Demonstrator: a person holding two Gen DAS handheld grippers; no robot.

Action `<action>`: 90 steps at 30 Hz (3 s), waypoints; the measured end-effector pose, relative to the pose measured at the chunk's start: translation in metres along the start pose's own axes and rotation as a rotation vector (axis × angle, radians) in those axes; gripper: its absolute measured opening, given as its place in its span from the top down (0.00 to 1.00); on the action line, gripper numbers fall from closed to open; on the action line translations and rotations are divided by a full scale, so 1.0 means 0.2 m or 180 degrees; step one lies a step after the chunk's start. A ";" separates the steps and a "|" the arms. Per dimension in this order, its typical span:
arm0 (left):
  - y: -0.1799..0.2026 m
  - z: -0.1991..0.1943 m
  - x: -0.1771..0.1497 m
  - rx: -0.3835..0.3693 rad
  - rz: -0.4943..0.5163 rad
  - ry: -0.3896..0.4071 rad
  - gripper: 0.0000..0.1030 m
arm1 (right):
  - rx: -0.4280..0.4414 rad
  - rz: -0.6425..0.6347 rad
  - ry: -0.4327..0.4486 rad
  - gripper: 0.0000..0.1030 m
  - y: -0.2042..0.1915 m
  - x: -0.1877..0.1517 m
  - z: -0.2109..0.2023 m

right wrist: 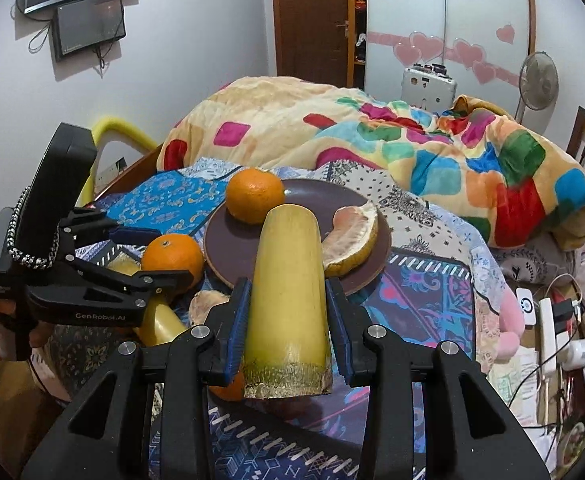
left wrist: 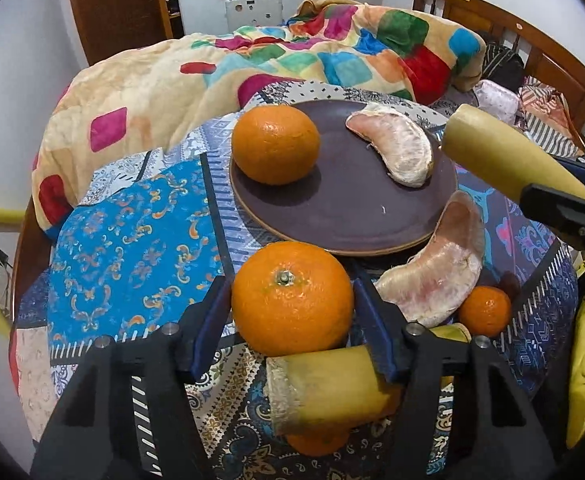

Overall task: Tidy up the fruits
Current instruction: 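Grasp the yellow cylindrical fruit with the right gripper while the left gripper grasps another orange, then lower the yellow fruit onto the plate with the right gripper while the left places the orange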

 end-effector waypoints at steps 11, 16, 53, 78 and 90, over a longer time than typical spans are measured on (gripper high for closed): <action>-0.01 -0.13 0.19 -0.0045 -0.0033 0.0325 0.40 | -0.0043 0.0179 0.0125 0.67 0.09 0.09 0.05; 0.02 -0.17 0.29 -0.0099 0.0022 0.0484 0.64 | -0.0073 0.0229 0.0146 0.67 0.11 0.13 0.09; -0.79 -0.06 0.22 0.0764 -0.0299 0.0575 0.34 | -0.0017 0.0253 -0.0128 0.67 0.10 0.10 0.36; -0.54 0.00 0.16 0.0365 -0.0175 0.0430 0.39 | -0.0104 0.0235 -0.0423 0.67 0.11 0.16 0.55; -0.04 -0.03 0.30 -0.0091 0.0211 0.0544 0.39 | -0.0115 0.0101 -0.0158 0.67 0.06 0.22 0.39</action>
Point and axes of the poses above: each gripper's, at about its wrist camera, not at the fingertips, and z roughly the way its jaws point, y to its right, x to its top, the point moved 10 cm from there along z, roughly the way its jaws point, and after that the axes turned 5 degrees about -x, right-handed, at the moved point
